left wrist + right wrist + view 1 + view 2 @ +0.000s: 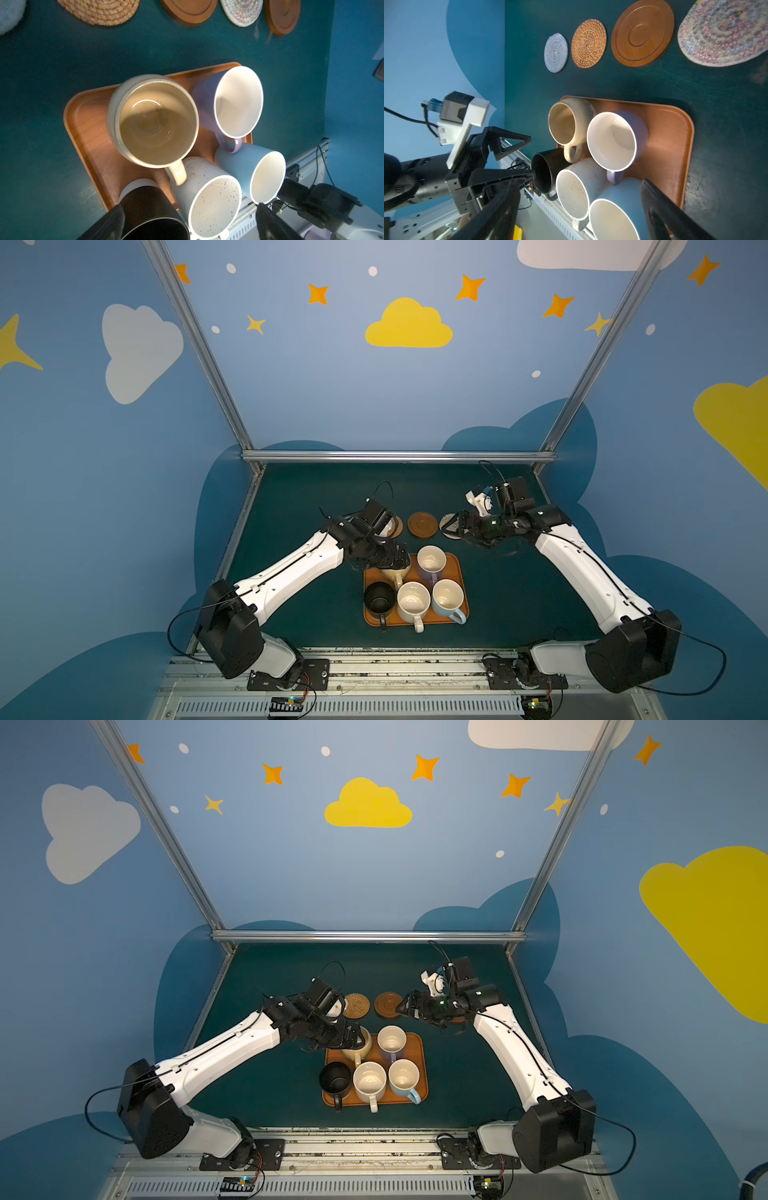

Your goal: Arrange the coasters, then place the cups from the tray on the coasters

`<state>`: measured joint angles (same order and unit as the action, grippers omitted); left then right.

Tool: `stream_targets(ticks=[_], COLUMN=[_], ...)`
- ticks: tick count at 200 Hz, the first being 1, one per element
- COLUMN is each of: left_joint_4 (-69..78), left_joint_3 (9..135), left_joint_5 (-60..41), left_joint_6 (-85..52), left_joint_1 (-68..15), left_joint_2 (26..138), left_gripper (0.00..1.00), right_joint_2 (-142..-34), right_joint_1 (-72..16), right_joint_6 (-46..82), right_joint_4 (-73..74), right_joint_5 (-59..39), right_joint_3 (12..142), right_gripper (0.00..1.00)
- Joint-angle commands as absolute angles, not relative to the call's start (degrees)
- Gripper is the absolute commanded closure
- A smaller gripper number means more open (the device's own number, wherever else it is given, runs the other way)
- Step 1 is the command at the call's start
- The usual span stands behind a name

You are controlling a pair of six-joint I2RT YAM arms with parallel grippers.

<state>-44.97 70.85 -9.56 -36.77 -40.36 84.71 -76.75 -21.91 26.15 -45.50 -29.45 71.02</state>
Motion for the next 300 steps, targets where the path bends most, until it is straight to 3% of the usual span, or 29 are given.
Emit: stream_targets(ticks=[1, 58, 115, 170, 300], left_joint_4=[-44.6, -44.83, -48.76, -49.66, -50.78], left_joint_3=[70.5, 73.57, 74.36, 76.02, 78.75], left_joint_5=[-5.52, -3.09, -0.01, 2.17, 0.62], left_joint_6=[-38.64, -40.29, -42.8, -42.83, -42.01], left_joint_1=[-41.02, -43.88, -46.37, -47.09, -47.11], left_joint_2=[86.06, 92.17, 95.8, 99.08, 105.51], left_gripper=[0.07, 0.25, 0.29, 0.38, 0.54], right_joint_2=[-76.67, -76.44, -75.38, -75.04, -72.34], right_joint_1=[-25.48, -29.08, -29.31, -29.52, -30.59], right_joint_6=[26.27, 28.12, 28.82, 30.05, 31.81], right_joint_4=[-46.51, -43.99, -43.38, -42.71, -40.88], right_joint_5=[-23.29, -21.55, -21.22, -21.44, -21.69], right_joint_3=[70.51, 67.88, 66.09, 64.76, 60.43], right_gripper=[0.1, 0.11, 0.11, 0.11, 0.11])
